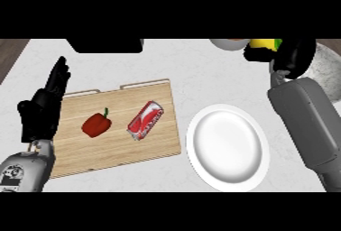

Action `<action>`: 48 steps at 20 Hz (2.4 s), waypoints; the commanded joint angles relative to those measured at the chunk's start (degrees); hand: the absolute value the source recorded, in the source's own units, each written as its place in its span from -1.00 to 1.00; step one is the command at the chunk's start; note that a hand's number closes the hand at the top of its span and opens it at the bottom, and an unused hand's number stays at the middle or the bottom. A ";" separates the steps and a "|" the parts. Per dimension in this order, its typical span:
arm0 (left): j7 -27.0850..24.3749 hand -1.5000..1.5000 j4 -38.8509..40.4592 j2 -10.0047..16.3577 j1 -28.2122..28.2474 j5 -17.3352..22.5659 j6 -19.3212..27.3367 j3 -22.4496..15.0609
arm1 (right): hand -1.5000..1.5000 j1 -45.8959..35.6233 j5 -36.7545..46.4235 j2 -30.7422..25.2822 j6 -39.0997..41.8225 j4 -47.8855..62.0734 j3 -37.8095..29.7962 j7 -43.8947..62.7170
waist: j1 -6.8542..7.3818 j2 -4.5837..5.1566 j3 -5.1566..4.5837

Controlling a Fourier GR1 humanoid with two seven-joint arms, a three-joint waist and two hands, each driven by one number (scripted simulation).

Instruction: Pick the lemon from the plate and place it in the bowl

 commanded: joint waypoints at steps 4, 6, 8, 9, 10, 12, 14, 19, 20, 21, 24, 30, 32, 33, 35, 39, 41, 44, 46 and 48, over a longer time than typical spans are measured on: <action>-3.13 0.00 -0.80 -2.15 3.21 -1.78 0.56 -1.23 | 1.00 2.57 -1.96 -7.74 -1.89 9.17 -6.81 -11.56 | 0.90 0.26 -0.01; -2.70 0.00 0.62 -0.31 0.75 0.11 -1.46 0.93 | 1.00 -1.04 -0.37 -10.16 -0.49 16.48 -7.65 -12.22 | 1.55 0.55 -0.01; 1.39 0.00 -1.76 -0.10 -0.85 0.31 -1.98 0.38 | 1.00 0.00 1.59 -12.10 -2.37 21.30 -8.10 -13.55 | 1.92 0.65 0.05; 2.60 0.00 -2.95 0.36 -0.52 0.08 -2.43 0.40 | 1.00 -1.09 2.60 -11.24 -3.17 23.24 -7.86 -14.24 | 1.82 0.47 0.03; -2.13 0.00 0.68 0.83 0.05 2.26 -3.84 2.51 | 1.00 -0.89 2.30 -12.48 -2.68 25.32 -8.17 -16.43 | 1.87 0.69 0.01; -1.33 0.00 0.47 -0.90 -0.90 -0.25 -2.07 0.42 | 1.00 0.36 2.51 -12.58 -7.90 29.89 -9.90 -19.71 | 1.95 0.83 0.07; -2.93 0.00 -0.85 -1.31 1.98 0.07 -2.31 0.48 | 1.00 1.09 -0.92 -13.39 -8.33 32.91 -12.78 -24.94 | 2.07 0.72 0.09; -1.03 0.00 -0.08 -2.32 -1.18 -1.41 -1.79 -1.00 | 1.00 -1.66 -9.34 -15.24 -2.79 39.02 -20.23 -31.70 | 3.00 1.30 0.29; -1.76 0.00 1.81 -1.25 -2.63 -0.62 -2.63 0.47 | -1.00 -1.14 -10.66 -14.13 -2.37 39.73 -21.22 -33.29 | 2.97 1.51 0.30; -2.59 0.00 1.87 -1.70 -1.62 -1.23 -1.61 0.55 | -1.00 0.72 -12.86 -13.77 -1.84 39.26 -22.79 -37.20 | 2.88 1.52 0.35; -0.02 0.00 -0.33 -1.80 -2.82 -0.43 -2.11 0.47 | -1.00 -1.09 -16.28 -13.42 0.94 39.76 -25.81 -42.56 | 3.72 1.53 0.43; -3.53 0.00 0.18 -2.72 0.39 -1.17 -1.91 -0.13 | -1.00 0.27 -23.27 -12.58 2.29 40.20 -32.60 -56.67 | 3.22 1.29 0.31; -2.29 0.00 1.53 -3.53 -0.78 -2.37 -1.26 -1.13 | -1.00 -1.16 -25.20 -13.83 2.87 40.45 -34.83 -58.64 | 3.03 1.37 0.32; -1.30 0.00 0.17 -0.38 -2.66 0.56 -4.16 1.94 | -1.00 -1.19 -25.33 -16.47 3.76 41.69 -35.51 -58.70 | 3.21 1.32 0.30; -1.35 0.00 0.93 -3.72 -0.71 -2.12 -0.68 0.10 | -1.00 0.69 -27.33 -15.36 3.95 41.67 -37.19 -62.30 | 2.03 0.79 0.17; -2.72 0.00 0.71 -2.38 0.82 -0.68 -2.80 1.71 | -1.00 4.37 -31.87 -16.57 10.85 41.23 -40.52 -67.45 | 1.20 0.38 0.09; -2.86 0.00 -1.19 -2.25 3.40 -1.47 -2.63 1.48 | -1.00 6.21 -34.23 -16.14 12.70 40.45 -42.16 -68.78 | 0.95 0.16 0.06; -0.71 0.00 -2.40 -0.26 2.16 -0.47 -3.75 3.85 | -1.00 9.79 -37.47 -17.86 18.66 37.28 -43.75 -70.24 | 0.28 -0.12 0.02; 0.24 0.00 -2.79 -2.90 2.49 -3.32 -1.85 0.52 | -1.00 13.17 -39.89 -18.28 23.61 33.97 -44.64 -70.78 | -0.64 -0.41 -0.03; -2.36 0.00 -0.94 -2.85 3.74 -2.36 -1.99 2.74 | -1.00 16.32 -40.79 -16.45 24.72 28.37 -43.15 -68.79 | -0.61 -0.38 -0.10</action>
